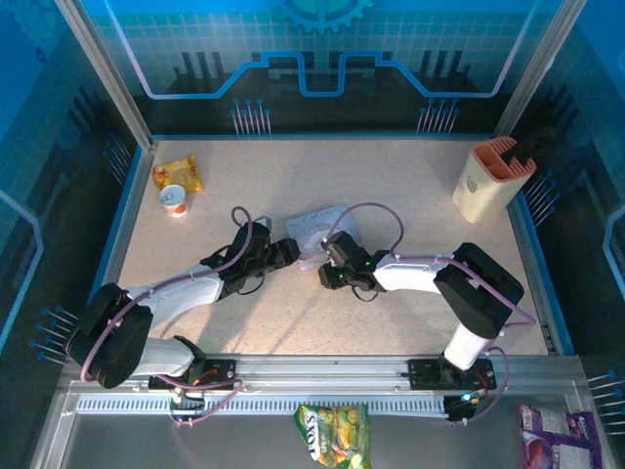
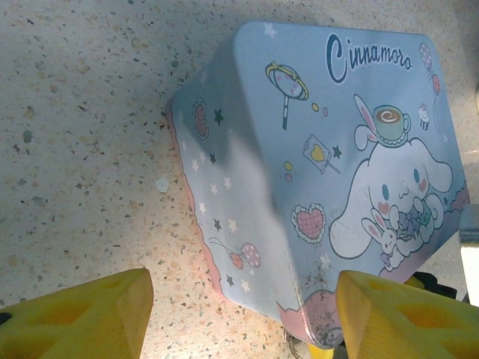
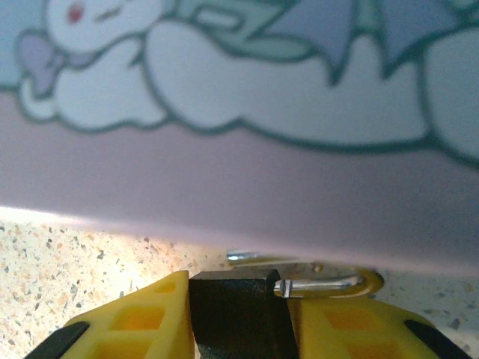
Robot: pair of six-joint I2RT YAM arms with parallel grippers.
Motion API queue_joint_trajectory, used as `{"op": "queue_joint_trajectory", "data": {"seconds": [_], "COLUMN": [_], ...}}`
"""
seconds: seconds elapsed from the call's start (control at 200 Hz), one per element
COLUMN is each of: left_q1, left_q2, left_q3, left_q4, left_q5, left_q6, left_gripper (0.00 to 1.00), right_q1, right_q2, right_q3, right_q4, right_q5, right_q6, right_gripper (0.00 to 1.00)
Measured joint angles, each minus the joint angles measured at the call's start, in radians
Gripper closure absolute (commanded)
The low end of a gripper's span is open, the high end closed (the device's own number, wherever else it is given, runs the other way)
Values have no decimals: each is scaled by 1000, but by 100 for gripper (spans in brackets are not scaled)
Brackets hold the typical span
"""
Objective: Unlock the padlock with the key
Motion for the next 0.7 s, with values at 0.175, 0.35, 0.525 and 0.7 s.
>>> {"op": "queue_joint_trajectory", "data": {"seconds": [0.175, 0.35, 0.525, 0.7], "left_q1": [0, 0, 0, 0], "left_q2": [0, 0, 3, 19], "left_q3": [0, 0, 0, 0], "left_q4": [0, 0, 1, 8], "left_q5": [0, 0, 0, 1], "left_q6": [0, 0, 0, 0], "left_gripper": [34, 34, 34, 34], "right_q1": [-30, -53, -100, -130], "right_q2": [-9, -24, -53, -77], "right_q3": [-19, -42, -67, -87], "right_q4": [29, 47, 56, 71], "right_q5": [-40, -65, -93, -127], "right_q6": [26, 45, 68, 93], "right_gripper": [68, 68, 68, 68]}}
